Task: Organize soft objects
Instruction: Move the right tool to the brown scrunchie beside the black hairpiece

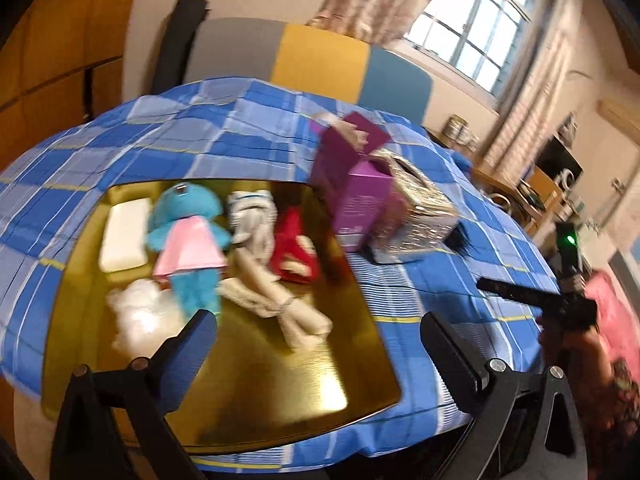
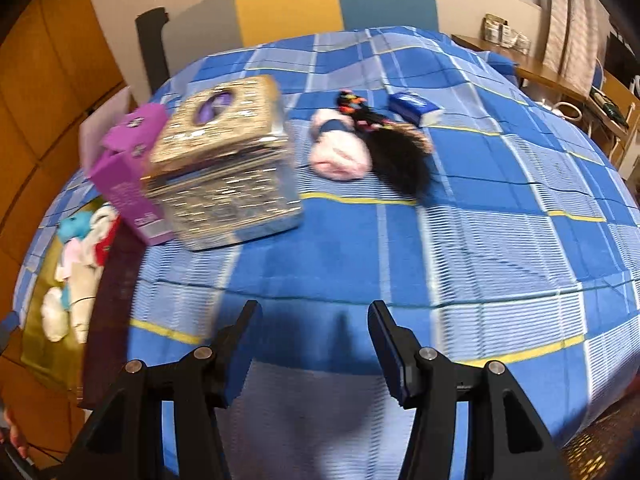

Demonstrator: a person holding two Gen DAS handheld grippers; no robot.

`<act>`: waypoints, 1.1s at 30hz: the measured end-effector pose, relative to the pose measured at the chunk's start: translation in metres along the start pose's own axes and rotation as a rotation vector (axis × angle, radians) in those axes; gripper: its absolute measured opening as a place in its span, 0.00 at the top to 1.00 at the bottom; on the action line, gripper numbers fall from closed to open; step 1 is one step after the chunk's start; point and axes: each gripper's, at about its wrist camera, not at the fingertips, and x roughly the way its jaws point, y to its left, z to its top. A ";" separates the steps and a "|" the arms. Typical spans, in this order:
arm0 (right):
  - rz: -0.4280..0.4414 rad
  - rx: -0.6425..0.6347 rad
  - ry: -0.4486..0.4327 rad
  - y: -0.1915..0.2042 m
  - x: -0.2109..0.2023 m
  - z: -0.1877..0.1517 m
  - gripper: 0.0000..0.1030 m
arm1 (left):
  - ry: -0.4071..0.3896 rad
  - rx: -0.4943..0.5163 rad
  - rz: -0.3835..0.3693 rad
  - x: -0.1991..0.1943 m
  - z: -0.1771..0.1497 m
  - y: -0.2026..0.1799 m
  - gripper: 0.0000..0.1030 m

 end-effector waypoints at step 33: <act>-0.080 0.019 0.101 -0.074 0.160 0.170 0.72 | 0.141 0.137 -0.087 0.068 0.006 -0.090 0.01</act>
